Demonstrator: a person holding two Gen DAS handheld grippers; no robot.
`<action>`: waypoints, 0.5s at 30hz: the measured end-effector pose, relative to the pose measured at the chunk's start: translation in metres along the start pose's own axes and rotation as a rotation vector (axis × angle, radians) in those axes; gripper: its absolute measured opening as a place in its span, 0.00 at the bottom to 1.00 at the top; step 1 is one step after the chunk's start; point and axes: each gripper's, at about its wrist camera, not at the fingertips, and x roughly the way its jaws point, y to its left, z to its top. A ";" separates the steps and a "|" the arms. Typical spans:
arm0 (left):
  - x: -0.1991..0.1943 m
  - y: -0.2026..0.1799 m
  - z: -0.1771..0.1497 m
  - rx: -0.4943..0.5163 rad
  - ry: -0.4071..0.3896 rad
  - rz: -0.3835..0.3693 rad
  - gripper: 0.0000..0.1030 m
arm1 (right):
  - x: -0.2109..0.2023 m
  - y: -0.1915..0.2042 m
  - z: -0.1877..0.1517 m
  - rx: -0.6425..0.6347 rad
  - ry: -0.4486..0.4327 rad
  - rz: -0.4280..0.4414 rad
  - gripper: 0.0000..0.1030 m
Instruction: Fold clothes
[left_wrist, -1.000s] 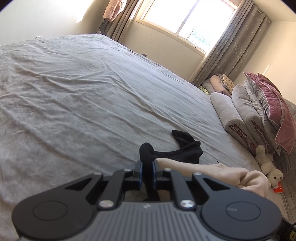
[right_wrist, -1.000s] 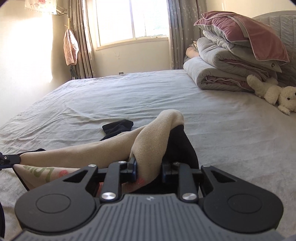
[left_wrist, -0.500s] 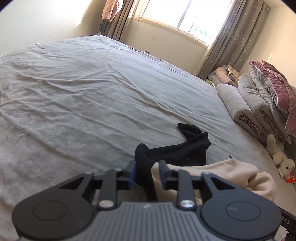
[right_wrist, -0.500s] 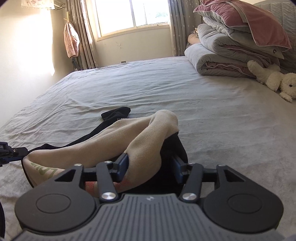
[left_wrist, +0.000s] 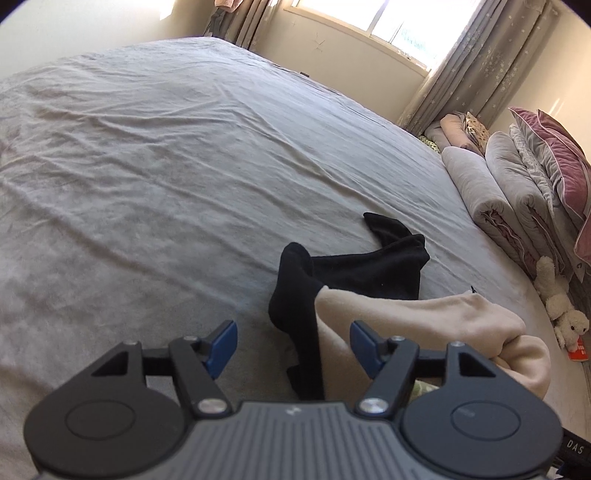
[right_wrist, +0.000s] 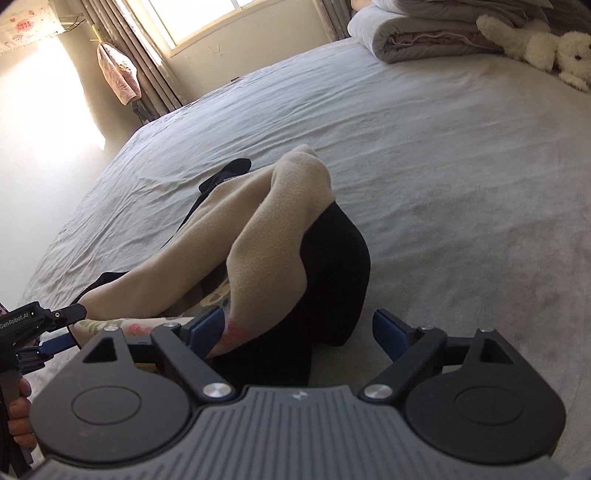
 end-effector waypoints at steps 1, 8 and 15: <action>0.001 0.001 -0.001 -0.007 0.007 -0.009 0.65 | 0.001 -0.002 -0.001 0.010 0.014 0.007 0.87; 0.007 -0.016 -0.012 0.012 0.077 -0.136 0.49 | 0.007 -0.003 -0.012 0.080 0.139 0.116 0.87; 0.015 -0.032 -0.023 0.039 0.093 -0.141 0.18 | 0.000 0.007 -0.020 0.029 0.127 0.088 0.48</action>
